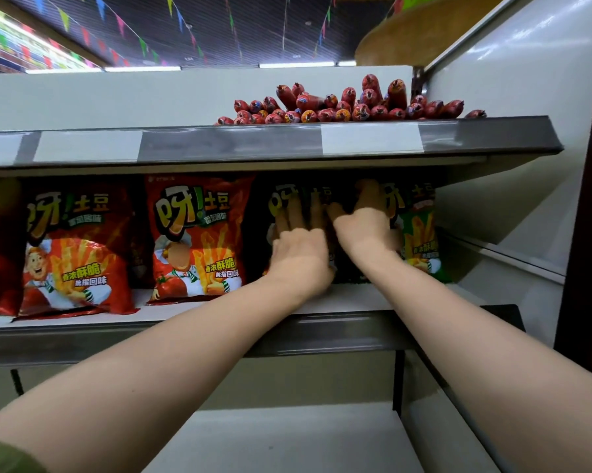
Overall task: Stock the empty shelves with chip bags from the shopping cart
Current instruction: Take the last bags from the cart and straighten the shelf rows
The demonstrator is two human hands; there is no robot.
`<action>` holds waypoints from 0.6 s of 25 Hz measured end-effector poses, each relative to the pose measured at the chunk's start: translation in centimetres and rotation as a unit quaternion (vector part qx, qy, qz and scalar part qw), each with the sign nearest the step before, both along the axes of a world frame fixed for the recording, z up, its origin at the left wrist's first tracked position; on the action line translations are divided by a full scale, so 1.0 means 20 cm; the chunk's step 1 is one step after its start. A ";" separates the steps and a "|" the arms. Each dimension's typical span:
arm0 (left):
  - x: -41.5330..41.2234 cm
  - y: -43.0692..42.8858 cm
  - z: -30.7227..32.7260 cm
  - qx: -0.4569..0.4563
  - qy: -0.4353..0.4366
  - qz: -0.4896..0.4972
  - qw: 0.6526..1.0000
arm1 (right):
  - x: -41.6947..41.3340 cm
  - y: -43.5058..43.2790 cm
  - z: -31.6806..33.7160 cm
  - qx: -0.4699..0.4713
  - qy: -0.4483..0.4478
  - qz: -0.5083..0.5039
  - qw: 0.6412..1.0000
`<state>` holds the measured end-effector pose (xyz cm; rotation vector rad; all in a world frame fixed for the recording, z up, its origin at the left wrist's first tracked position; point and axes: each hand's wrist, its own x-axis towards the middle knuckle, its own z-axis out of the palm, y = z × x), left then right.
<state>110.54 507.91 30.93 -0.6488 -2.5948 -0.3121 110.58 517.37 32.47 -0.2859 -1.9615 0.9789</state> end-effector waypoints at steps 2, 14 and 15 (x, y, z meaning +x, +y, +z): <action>0.02 0.06 0.00 -0.003 0.013 -0.031 0.999 | 0.03 0.02 0.02 -0.003 0.006 -0.023 1.000; -0.14 0.11 -0.09 -0.109 0.013 -0.015 0.994 | 0.02 0.27 -0.06 0.050 -0.155 -0.162 0.973; -0.15 0.10 -0.08 -0.113 0.000 -0.013 0.994 | 0.01 0.28 -0.06 0.049 -0.177 -0.151 0.971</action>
